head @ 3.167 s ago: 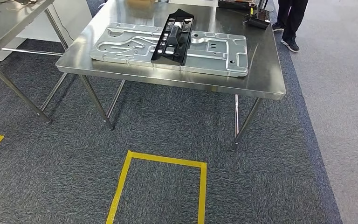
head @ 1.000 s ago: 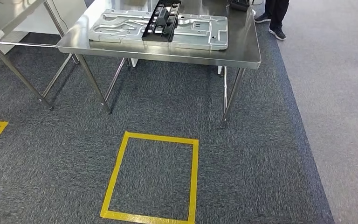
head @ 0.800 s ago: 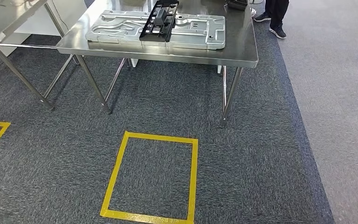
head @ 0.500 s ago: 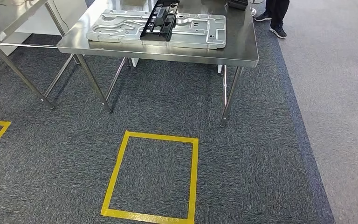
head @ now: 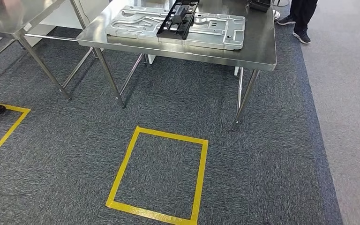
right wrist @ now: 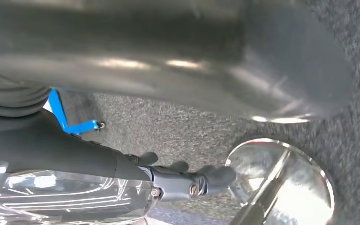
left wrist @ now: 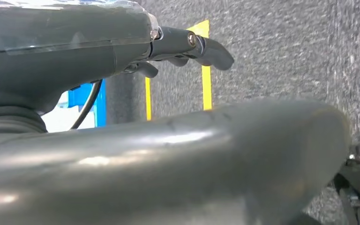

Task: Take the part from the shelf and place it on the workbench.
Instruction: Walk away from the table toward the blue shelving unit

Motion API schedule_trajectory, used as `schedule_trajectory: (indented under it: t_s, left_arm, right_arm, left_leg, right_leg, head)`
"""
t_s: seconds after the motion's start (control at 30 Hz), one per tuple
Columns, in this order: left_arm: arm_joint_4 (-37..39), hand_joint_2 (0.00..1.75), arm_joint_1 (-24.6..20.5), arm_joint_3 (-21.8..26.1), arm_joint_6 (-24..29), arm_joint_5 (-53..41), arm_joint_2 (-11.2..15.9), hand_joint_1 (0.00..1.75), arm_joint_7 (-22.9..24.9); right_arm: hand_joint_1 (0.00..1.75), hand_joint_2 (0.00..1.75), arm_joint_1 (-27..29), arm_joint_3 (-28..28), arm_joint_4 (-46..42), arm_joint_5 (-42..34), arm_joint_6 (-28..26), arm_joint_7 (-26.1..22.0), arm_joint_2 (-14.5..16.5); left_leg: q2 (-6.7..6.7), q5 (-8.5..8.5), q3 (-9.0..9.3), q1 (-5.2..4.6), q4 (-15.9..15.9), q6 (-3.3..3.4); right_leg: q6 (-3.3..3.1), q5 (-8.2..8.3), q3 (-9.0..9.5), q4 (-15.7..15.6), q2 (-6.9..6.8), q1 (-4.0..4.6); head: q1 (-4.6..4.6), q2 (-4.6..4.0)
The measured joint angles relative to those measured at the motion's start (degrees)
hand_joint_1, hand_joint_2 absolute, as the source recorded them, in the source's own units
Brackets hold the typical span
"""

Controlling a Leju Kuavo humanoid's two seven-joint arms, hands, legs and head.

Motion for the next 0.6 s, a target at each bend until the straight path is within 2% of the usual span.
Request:
schedule_trajectory:
  t_s: [0.07,0.1,0.17,0.2,0.23,0.27,0.3,0.33,0.37,0.4,0.43,0.47,0.53,0.6]
  left_arm:
    - [0.0,1.31,0.2,0.0,0.1,0.0,0.0,0.0,-0.1]
    - [0.0,1.75,0.2,0.0,0.2,-0.1,0.0,0.0,-0.2]
    - [0.0,1.75,0.1,-0.2,0.3,-0.5,0.0,0.0,-0.4]
    - [0.0,1.75,0.1,-0.3,0.4,-0.7,0.0,0.0,-0.6]
    - [0.0,1.75,0.2,-0.5,0.4,-0.9,0.0,0.0,-0.7]
    - [0.0,1.75,0.2,-0.7,0.4,-1.1,0.0,0.0,-0.8]
    - [0.0,1.75,0.3,-0.9,0.4,-1.2,0.0,0.0,-0.8]
    - [0.0,1.75,0.3,-1.0,0.4,-1.2,0.0,0.0,-0.8]
    - [0.0,1.31,0.2,-1.2,0.4,-1.2,0.0,0.0,-0.9]
    - [0.0,0.87,0.1,-1.3,0.5,-1.2,0.0,0.0,-0.9]
    - [0.0,0.44,0.0,-1.3,0.5,-1.2,0.0,0.0,-0.9]
    - [0.0,0.0,0.0,-1.4,0.6,-1.2,0.0,0.0,-0.9]
    - [0.0,0.0,0.2,-1.4,0.6,-1.1,0.0,0.0,-1.0]
    - [0.0,0.0,0.3,-1.4,0.7,-1.0,0.0,0.0,-1.1]
  right_arm:
    - [0.0,0.0,0.0,0.1,0.0,0.0,0.0,0.1,0.0]
    - [0.0,0.0,0.0,0.2,0.0,0.1,0.0,0.2,0.0]
    - [0.0,0.0,0.1,0.3,0.0,0.2,0.1,0.4,0.0]
    - [0.0,0.0,0.1,0.3,0.0,0.2,0.2,0.6,0.0]
    - [0.0,0.0,0.1,0.3,0.0,0.2,0.3,0.7,0.0]
    - [0.0,0.0,0.1,0.3,0.0,0.2,0.3,0.8,0.0]
    - [0.0,0.0,0.1,0.3,0.0,0.2,0.4,0.9,0.0]
    - [0.0,0.0,0.1,0.3,0.0,0.2,0.4,0.9,0.0]
    - [0.0,0.0,0.0,0.4,0.0,0.2,0.4,0.9,0.1]
    - [0.0,0.0,0.0,0.4,0.0,0.2,0.4,0.9,0.1]
    - [0.0,0.0,0.0,0.4,0.0,0.2,0.4,0.9,0.1]
    - [0.0,0.0,0.0,0.4,0.0,0.2,0.3,0.9,0.1]
    - [0.0,0.87,-0.1,0.4,0.0,0.1,0.2,0.8,0.1]
    - [0.0,0.87,-0.2,0.4,0.0,0.1,-0.1,0.5,0.1]
  left_leg:
    - [0.96,-1.32,-0.93,0.15,2.0,-0.28]
    - [1.74,-3.02,-2.09,0.12,4.7,-0.31]
    - [2.77,-7.12,-5.51,0.04,12.5,-0.31]
    - [2.93,-8.46,-6.9,0.02,15.8,-0.26]
    - [3.05,-8.72,-7.31,0.0,17.2,-0.11]
    - [3.19,-7.91,-6.53,-0.07,16.2,0.17]
    - [3.51,-6.31,-4.64,-0.22,13.0,0.57]
    - [4.43,-4.59,-2.11,-0.52,8.6,1.09]
    - [5.54,-3.44,0.03,-0.88,4.7,1.54]
    - [6.43,-2.79,1.43,-1.28,2.0,1.89]
    - [7.04,-2.65,2.01,-1.62,0.6,2.12]
    - [6.93,-2.54,2.06,-1.74,0.3,2.0]
    - [6.39,-2.07,2.17,-1.76,0.0,1.74]
    - [6.21,-1.93,2.23,-1.75,-0.1,1.75]
  right_leg:
    - [-0.78,0.29,-0.11,-0.1,-0.96,0.08]
    - [-1.05,0.41,-0.22,-0.1,-1.52,0.15]
    - [-1.3,0.5,-0.53,-0.1,-2.67,0.45]
    - [-1.35,0.53,-0.67,-0.1,-3.29,0.64]
    - [-1.38,0.53,-0.76,-0.1,-3.89,0.82]
    - [-1.38,0.54,-0.77,-0.1,-4.48,0.98]
    - [-1.38,0.53,-0.73,-0.1,-5.04,1.11]
    - [-1.35,0.52,-0.64,-0.1,-5.56,1.18]
    - [-1.21,0.5,-0.55,-0.1,-6.05,1.3]
    - [-0.94,0.49,-0.49,-0.2,-6.43,1.31]
    - [-0.61,0.5,-0.43,-0.2,-6.75,1.29]
    - [-0.34,0.34,-0.41,-0.2,-6.99,1.37]
    - [-0.72,0.41,-0.33,-0.4,-7.12,1.4]
    - [-0.85,0.76,-0.19,-0.8,-7.05,1.4]
  head:
    - [0.0,0.0]
    - [0.0,0.0]
    - [0.0,0.0]
    - [0.0,0.0]
    - [0.0,0.0]
    - [0.0,0.0]
    - [0.0,0.0]
    - [0.0,0.01]
    - [0.0,0.01]
    - [0.0,0.01]
    - [0.0,0.01]
    - [0.0,0.0]
    - [0.0,0.0]
    - [0.0,0.01]
